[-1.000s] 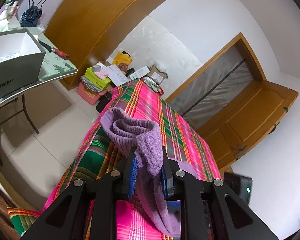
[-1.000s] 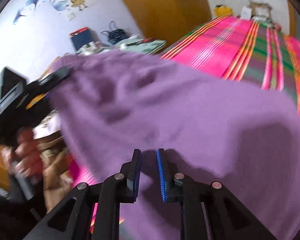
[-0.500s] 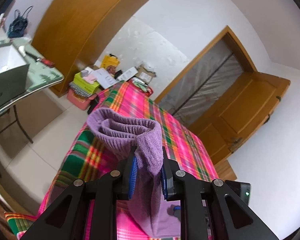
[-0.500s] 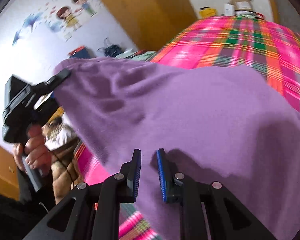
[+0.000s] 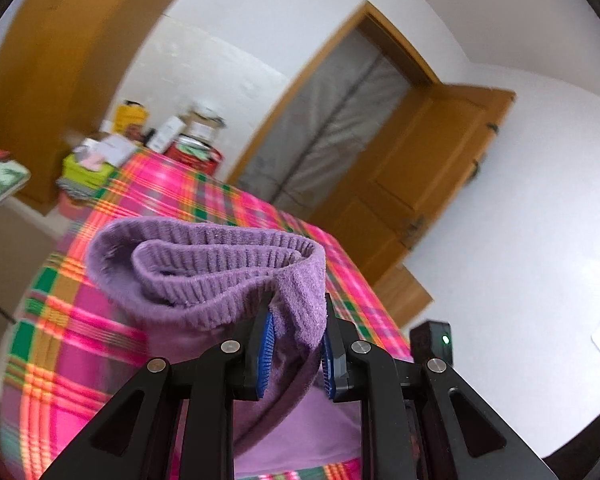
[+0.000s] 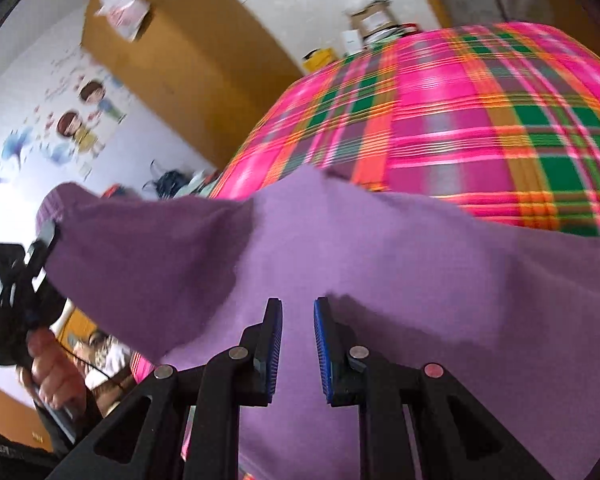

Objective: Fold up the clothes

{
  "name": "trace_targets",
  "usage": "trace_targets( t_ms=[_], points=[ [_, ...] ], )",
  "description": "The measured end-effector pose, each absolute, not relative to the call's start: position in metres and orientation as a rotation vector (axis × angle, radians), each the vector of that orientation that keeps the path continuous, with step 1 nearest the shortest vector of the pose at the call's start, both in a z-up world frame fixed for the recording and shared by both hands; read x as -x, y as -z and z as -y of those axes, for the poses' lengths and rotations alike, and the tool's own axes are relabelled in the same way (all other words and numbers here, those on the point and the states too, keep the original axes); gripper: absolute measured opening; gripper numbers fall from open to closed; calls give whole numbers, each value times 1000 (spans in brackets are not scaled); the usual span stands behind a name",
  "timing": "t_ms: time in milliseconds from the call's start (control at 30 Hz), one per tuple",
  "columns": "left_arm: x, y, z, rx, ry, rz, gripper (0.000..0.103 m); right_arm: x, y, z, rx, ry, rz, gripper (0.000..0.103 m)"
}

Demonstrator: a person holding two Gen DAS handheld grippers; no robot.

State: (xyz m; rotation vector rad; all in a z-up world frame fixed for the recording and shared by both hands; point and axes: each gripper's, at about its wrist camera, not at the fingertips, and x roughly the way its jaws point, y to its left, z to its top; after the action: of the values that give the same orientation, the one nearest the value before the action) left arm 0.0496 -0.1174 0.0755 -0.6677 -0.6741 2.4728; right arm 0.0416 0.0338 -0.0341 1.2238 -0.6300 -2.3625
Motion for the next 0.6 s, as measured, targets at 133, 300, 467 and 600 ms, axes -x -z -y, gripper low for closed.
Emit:
trace_targets(
  t_ms=[133,300,467,600],
  points=[
    [-38,-65,78,742,-2369,592,21,-47,36,-62,-1224,2410,700,18],
    [-23,-32,22,906,-2232,454,21,-53,41,-85,-1228,2450,756,18],
    [-18,-4,-5,1045,-2175,351,21,-56,44,-99,-1225,2465,787,18],
    [-34,-16,1,981,-2171,331,39,-57,39,-97,-1197,2471,768,18]
  ],
)
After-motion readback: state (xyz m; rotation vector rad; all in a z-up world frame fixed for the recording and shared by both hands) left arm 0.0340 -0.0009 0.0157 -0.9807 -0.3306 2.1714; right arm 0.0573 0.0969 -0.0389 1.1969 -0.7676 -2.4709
